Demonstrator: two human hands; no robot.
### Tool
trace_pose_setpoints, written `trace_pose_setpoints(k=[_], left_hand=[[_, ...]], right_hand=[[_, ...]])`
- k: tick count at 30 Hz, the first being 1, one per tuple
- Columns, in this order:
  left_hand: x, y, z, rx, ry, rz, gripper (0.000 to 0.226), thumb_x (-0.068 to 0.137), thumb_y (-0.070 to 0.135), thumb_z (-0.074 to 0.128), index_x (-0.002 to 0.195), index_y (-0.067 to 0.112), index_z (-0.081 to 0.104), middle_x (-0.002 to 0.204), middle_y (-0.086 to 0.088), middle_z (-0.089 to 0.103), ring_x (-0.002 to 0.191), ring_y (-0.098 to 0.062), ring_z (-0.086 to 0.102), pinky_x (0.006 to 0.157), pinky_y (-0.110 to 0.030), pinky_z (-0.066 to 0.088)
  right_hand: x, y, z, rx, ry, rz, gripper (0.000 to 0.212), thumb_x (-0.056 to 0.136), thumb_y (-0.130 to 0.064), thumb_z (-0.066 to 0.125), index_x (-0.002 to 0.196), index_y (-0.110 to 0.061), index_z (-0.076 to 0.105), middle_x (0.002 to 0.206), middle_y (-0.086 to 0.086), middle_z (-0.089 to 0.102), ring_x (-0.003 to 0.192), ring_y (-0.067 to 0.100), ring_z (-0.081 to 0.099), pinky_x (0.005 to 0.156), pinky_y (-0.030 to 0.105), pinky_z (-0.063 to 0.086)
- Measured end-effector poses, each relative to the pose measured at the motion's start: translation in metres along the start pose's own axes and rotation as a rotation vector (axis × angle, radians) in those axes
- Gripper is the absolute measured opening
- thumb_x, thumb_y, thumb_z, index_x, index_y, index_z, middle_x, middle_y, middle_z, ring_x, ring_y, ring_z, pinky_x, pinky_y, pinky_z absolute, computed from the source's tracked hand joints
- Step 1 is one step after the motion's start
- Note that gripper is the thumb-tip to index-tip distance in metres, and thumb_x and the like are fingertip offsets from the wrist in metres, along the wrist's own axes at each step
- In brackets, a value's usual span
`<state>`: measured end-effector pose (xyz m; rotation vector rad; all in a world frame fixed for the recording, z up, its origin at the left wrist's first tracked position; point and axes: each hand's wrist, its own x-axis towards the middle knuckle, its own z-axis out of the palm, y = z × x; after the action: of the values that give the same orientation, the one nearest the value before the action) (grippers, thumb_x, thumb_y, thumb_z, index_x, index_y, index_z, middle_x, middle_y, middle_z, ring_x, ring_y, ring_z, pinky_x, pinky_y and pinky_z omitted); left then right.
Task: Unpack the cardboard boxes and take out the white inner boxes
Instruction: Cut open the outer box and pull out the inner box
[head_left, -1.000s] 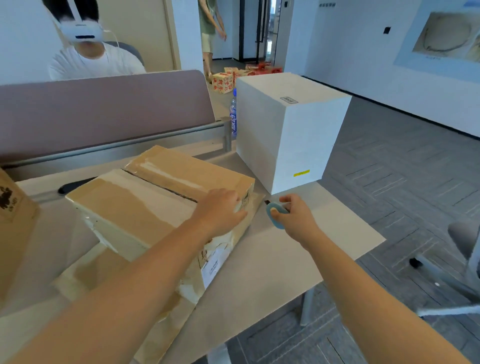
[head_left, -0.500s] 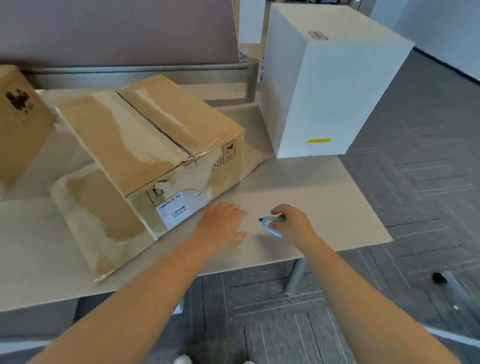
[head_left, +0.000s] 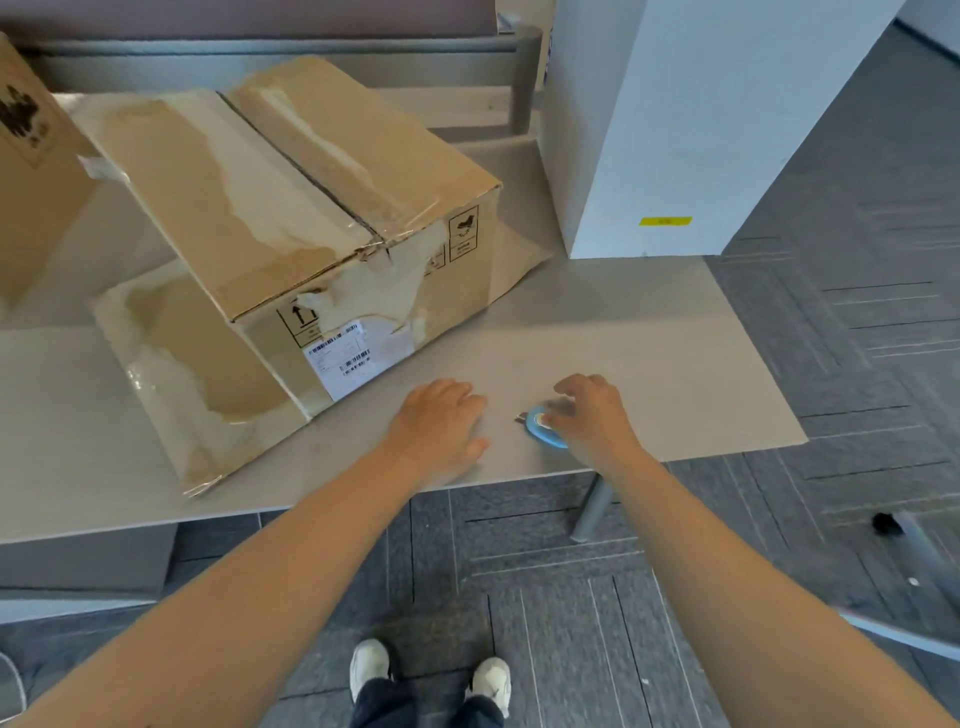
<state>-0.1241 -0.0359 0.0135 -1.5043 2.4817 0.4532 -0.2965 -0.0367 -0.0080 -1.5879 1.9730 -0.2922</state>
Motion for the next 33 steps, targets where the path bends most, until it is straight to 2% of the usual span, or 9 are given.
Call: trace_pose_setpoints(k=[8,12,13,15,18,24,28,30,33], left_hand=[[-0.008,-0.004,-0.054,0.017,0.126,-0.012,0.054,0.096,0.037,0.041,0.144,0.015,0.029,0.151,-0.005,0.026,0.139,-0.019,0.022,0.110,-0.028,0.019],[-0.023,-0.007,-0.095,-0.006,0.423,0.018,0.048,0.092,0.034,0.044,0.131,0.007,0.050,0.137,-0.014,0.047,0.129,-0.027,0.042,0.105,-0.032,0.032],[-0.028,-0.010,-0.105,0.006,0.441,0.009,0.048,0.093,0.034,0.044,0.133,0.008,0.048,0.140,-0.011,0.045,0.132,-0.025,0.039,0.106,-0.031,0.029],[-0.033,-0.022,-0.118,0.016,0.426,-0.039,0.049,0.096,0.033,0.043,0.141,0.014,0.037,0.148,-0.003,0.033,0.137,-0.018,0.027,0.109,-0.027,0.019],[-0.034,-0.047,-0.127,0.016,0.466,-0.140,0.054,0.096,0.038,0.043,0.143,0.017,0.030,0.148,0.000,0.029,0.138,-0.016,0.022,0.110,-0.026,0.015],[-0.031,-0.086,-0.121,-0.044,0.324,-0.411,0.069,0.089,0.058,0.040,0.144,0.019,0.024,0.155,-0.007,0.015,0.144,-0.028,0.005,0.116,-0.044,0.006],[-0.028,-0.103,-0.117,-0.059,0.321,-0.401,0.073,0.085,0.065,0.040,0.142,0.021,0.028,0.153,-0.004,0.022,0.143,-0.026,0.013,0.116,-0.044,0.009],[-0.029,-0.114,-0.118,-0.099,0.361,-0.375,0.069,0.085,0.063,0.043,0.138,0.020,0.034,0.146,-0.003,0.034,0.137,-0.024,0.024,0.114,-0.043,0.015],[-0.035,-0.133,-0.122,-0.156,0.381,-0.337,0.059,0.086,0.057,0.048,0.130,0.019,0.042,0.127,0.002,0.046,0.123,-0.018,0.037,0.113,-0.041,0.017]], right_hand=[[0.007,-0.048,-0.041,0.007,0.091,-0.193,0.039,0.088,-0.018,0.060,0.124,-0.007,0.052,0.131,0.010,0.049,0.122,0.026,0.042,0.098,0.028,0.032],[0.010,-0.090,-0.064,-0.005,0.138,-0.349,0.039,0.087,-0.018,0.060,0.124,-0.006,0.052,0.130,0.010,0.050,0.123,0.024,0.042,0.099,0.028,0.031],[0.011,-0.101,-0.069,-0.024,0.149,-0.384,0.040,0.088,-0.019,0.060,0.125,-0.006,0.052,0.131,0.010,0.049,0.123,0.024,0.041,0.100,0.028,0.031],[0.012,-0.122,-0.077,-0.065,0.178,-0.459,0.040,0.088,-0.020,0.059,0.125,-0.008,0.051,0.130,0.009,0.048,0.123,0.023,0.041,0.100,0.028,0.030],[0.017,-0.148,-0.081,-0.139,0.174,-0.542,0.042,0.088,-0.022,0.057,0.128,-0.012,0.049,0.134,0.006,0.045,0.126,0.023,0.036,0.104,0.031,0.031],[0.034,-0.174,-0.073,-0.331,0.062,-0.596,0.051,0.088,-0.030,0.059,0.134,-0.016,0.042,0.146,0.001,0.034,0.134,0.020,0.030,0.109,0.028,0.021],[0.041,-0.183,-0.067,-0.350,0.025,-0.606,0.048,0.087,-0.031,0.058,0.132,-0.017,0.045,0.143,-0.001,0.039,0.129,0.020,0.037,0.106,0.029,0.022],[0.042,-0.188,-0.065,-0.357,0.015,-0.595,0.046,0.088,-0.033,0.058,0.129,-0.016,0.047,0.139,0.000,0.044,0.127,0.022,0.040,0.103,0.030,0.026],[0.042,-0.198,-0.061,-0.387,0.046,-0.599,0.035,0.088,-0.037,0.057,0.116,-0.017,0.056,0.123,-0.002,0.056,0.117,0.020,0.050,0.086,0.029,0.038]])
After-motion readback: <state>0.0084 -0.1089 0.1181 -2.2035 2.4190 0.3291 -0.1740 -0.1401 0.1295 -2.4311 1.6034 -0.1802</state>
